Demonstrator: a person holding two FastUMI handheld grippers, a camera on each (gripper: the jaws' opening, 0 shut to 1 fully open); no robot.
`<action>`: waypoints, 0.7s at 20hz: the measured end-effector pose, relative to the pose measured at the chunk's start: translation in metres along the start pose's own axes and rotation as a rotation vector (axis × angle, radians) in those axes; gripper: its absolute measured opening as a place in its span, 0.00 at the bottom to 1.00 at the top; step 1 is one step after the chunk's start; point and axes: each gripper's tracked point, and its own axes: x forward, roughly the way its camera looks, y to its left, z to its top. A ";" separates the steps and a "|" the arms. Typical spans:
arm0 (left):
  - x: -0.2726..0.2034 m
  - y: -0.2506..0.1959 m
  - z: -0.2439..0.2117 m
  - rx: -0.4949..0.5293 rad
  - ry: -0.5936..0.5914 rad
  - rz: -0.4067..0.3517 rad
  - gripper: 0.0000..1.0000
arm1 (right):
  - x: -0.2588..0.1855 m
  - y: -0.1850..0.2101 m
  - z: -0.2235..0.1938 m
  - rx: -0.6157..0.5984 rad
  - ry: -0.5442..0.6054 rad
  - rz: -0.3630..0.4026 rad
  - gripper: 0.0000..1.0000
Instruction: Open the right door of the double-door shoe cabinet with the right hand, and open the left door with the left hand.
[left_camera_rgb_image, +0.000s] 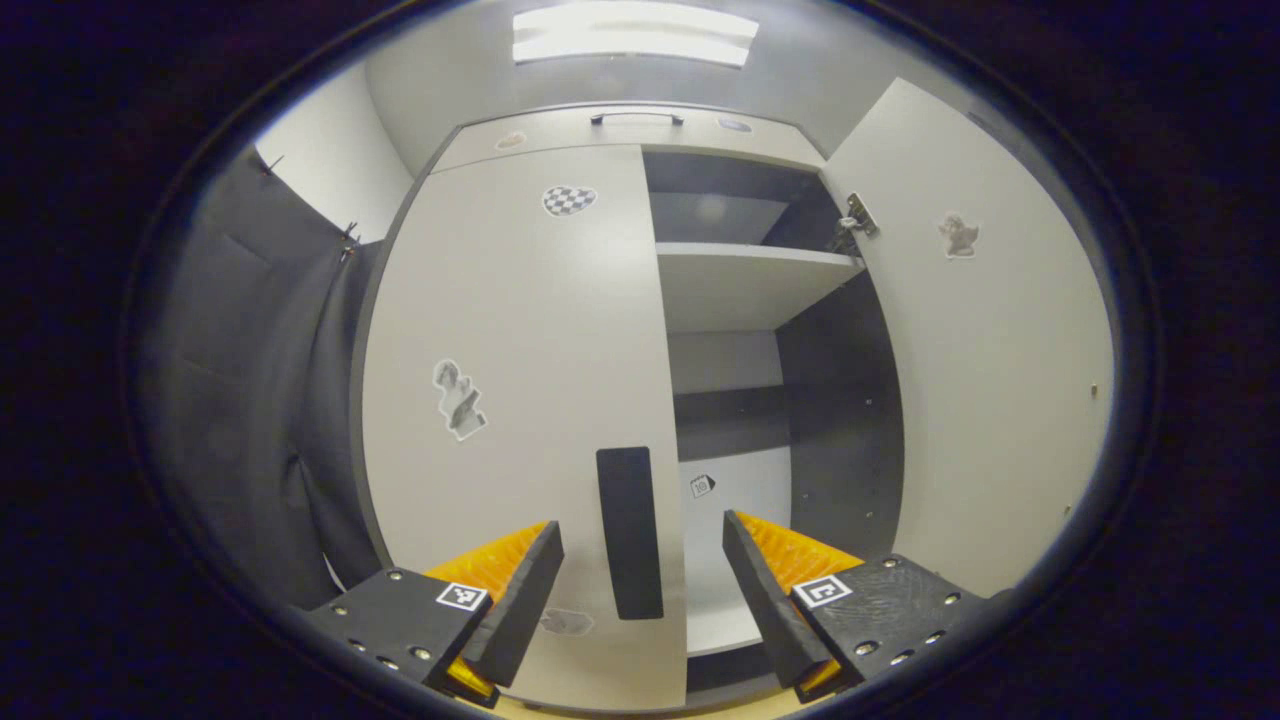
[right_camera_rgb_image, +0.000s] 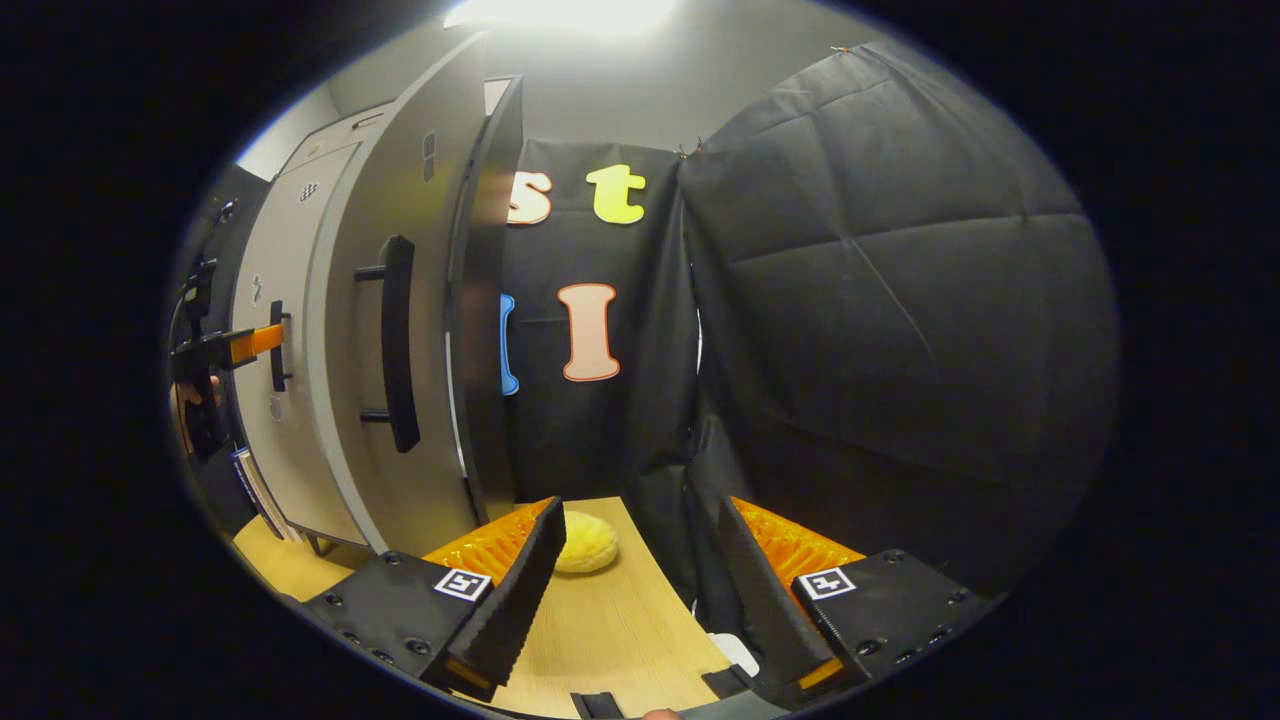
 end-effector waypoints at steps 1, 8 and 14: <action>0.002 0.000 -0.004 -0.014 0.007 -0.005 0.95 | -0.001 0.002 -0.001 0.008 0.008 0.006 0.92; 0.024 0.014 -0.021 -0.039 0.037 0.018 0.39 | 0.004 0.001 -0.009 -0.019 0.032 -0.001 0.92; 0.032 0.007 -0.041 -0.103 0.111 -0.026 0.30 | -0.001 -0.004 -0.010 -0.018 0.037 -0.020 0.96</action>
